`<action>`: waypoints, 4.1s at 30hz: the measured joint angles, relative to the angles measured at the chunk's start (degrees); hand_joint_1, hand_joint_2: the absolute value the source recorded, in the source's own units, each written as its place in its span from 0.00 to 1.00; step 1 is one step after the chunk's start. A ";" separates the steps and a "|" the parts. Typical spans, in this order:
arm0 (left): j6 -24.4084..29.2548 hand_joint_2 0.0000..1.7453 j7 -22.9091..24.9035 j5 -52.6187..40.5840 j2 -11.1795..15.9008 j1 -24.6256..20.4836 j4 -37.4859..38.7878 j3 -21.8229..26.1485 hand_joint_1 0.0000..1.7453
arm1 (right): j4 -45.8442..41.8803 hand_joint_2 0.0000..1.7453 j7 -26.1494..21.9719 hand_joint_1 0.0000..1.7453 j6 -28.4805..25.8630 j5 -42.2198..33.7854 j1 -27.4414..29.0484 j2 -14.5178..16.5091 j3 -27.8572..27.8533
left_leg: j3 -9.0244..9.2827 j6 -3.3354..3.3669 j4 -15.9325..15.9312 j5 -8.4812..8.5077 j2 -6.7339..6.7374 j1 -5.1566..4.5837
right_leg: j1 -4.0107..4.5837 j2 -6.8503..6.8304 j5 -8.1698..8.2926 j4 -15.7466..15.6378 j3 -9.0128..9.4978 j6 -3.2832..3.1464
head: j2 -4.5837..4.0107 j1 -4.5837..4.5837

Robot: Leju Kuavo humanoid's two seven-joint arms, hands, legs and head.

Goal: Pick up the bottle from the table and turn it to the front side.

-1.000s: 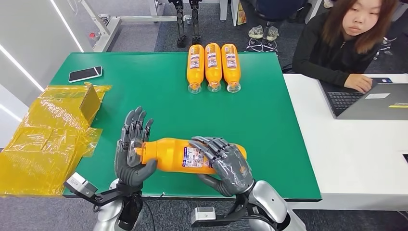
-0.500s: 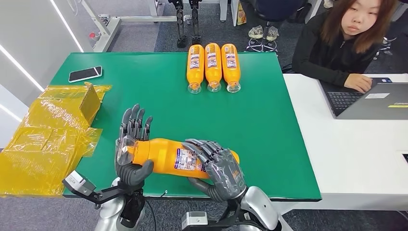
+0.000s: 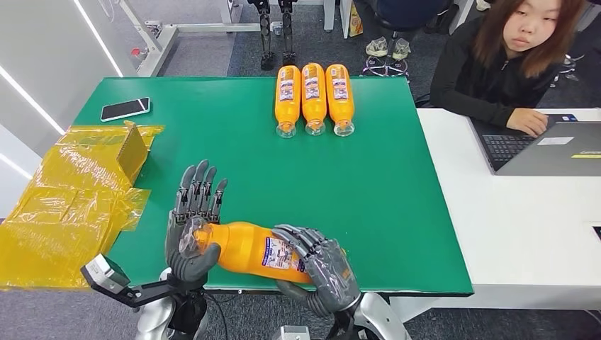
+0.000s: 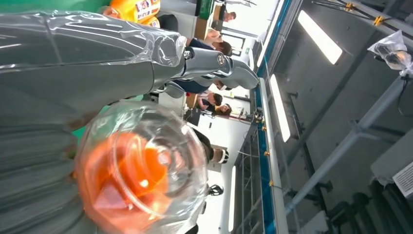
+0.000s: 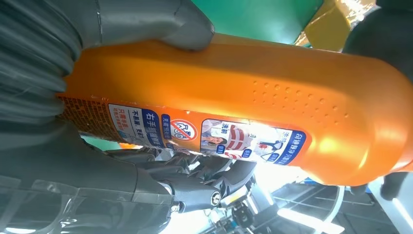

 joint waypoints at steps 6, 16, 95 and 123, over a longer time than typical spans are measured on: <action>-2.25 1.00 1.56 1.66 -0.02 0.41 -1.33 -0.03 0.00 | 0.07 1.00 -0.34 1.00 -0.78 -0.68 0.68 0.00 0.00 | 0.01 0.00 0.01 0.01 0.00 0.00 | 0.00 0.00 0.00 0.00 0.01 0.00 | 0.00 0.00; -2.68 1.00 2.08 2.62 -0.05 0.22 -2.07 -0.95 0.58 | -1.39 1.00 -1.37 1.00 -2.77 -2.44 1.29 0.00 0.17 | 0.00 0.00 0.00 0.00 0.00 0.00 | 0.00 0.00 0.00 0.00 0.01 0.00 | 0.00 0.01; 49.03 1.00 5.32 -55.07 10.68 -11.82 -0.69 6.55 1.00 | 2.75 1.00 -4.80 0.00 -5.49 -9.91 -4.61 4.01 4.24 | 0.02 -0.09 0.00 0.11 -0.03 0.02 | 0.00 -0.01 0.03 0.08 0.00 -0.03 | 0.00 0.00; 64.09 1.00 26.87 -86.00 16.69 -28.30 47.42 -3.71 1.00 | 5.14 1.00 -6.10 0.00 -6.52 -14.43 -6.11 3.10 5.82 | -0.05 -0.13 -0.01 0.15 0.07 0.02 | 0.00 0.15 0.09 0.11 -0.14 -0.10 | 0.00 0.01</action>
